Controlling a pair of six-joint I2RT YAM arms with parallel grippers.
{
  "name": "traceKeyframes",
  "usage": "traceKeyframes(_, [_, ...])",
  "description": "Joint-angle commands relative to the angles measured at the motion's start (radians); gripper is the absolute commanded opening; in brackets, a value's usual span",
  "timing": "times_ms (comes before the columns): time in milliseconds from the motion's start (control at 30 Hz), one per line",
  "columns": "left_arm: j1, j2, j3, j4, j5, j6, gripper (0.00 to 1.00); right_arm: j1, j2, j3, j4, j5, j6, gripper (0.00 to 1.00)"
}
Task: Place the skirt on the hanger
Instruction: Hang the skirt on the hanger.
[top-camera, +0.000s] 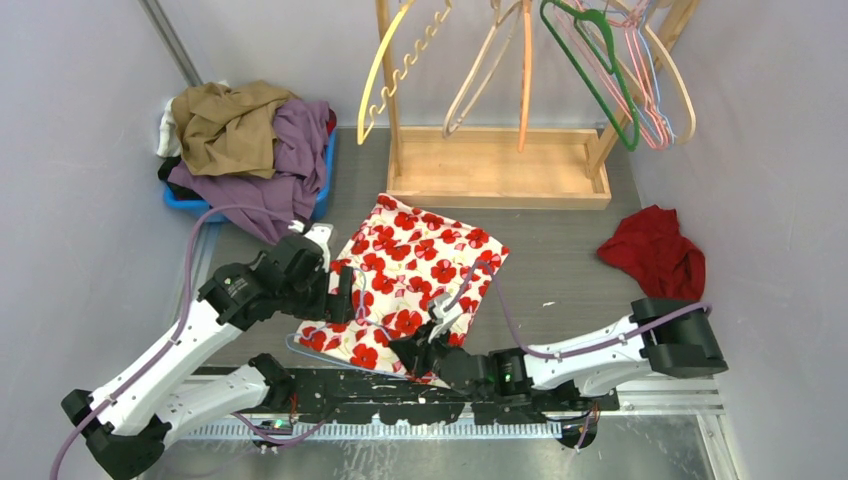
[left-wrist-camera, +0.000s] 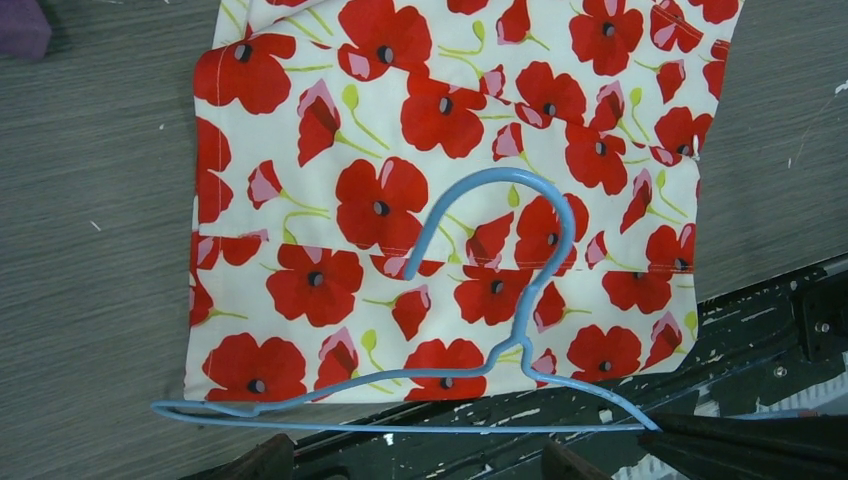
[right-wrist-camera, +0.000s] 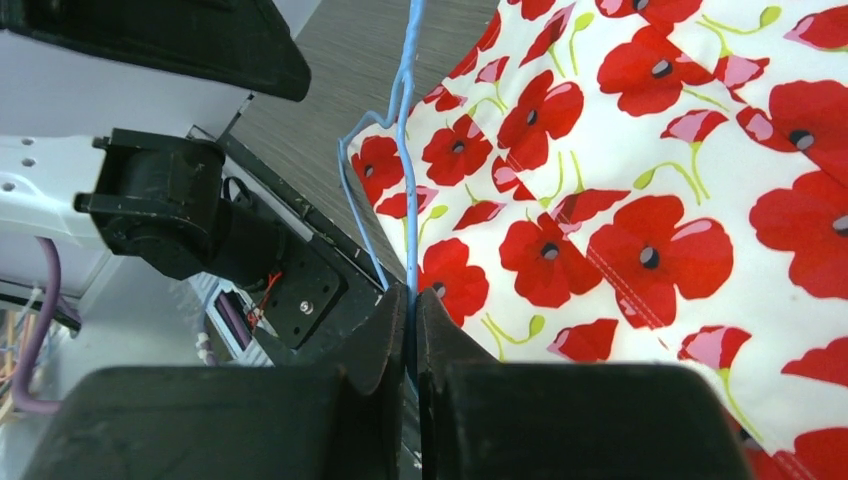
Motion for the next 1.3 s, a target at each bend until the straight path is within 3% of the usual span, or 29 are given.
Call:
traceKeyframes(0, [0.004, -0.016, -0.009, 0.008, 0.014, -0.014, 0.88, 0.087, 0.050, 0.021, 0.132, 0.240, -0.022, 0.01])
traceKeyframes(333, [0.004, -0.022, -0.024, 0.028, 0.033, -0.038, 0.88, 0.276, 0.157, 0.044, 0.049, 0.527, 0.104, 0.01])
traceKeyframes(567, [0.004, -0.028, -0.023, 0.030, 0.034, -0.044, 0.84, 0.306, 0.164, 0.070, -0.080, 0.648, 0.195, 0.01])
traceKeyframes(800, [0.004, -0.039, -0.025, 0.022, 0.031, -0.046, 0.84, 0.305, 0.237, 0.120, -0.095, 0.646, 0.205, 0.01])
traceKeyframes(1000, [0.004, -0.049, -0.026, 0.019, 0.034, -0.051, 0.84, 0.306, 0.284, 0.131, 0.094, 0.569, 0.049, 0.01])
traceKeyframes(1267, [0.002, -0.061, -0.025, 0.009, 0.036, -0.053, 0.84, 0.306, 0.315, 0.138, 0.112, 0.521, 0.063, 0.01])
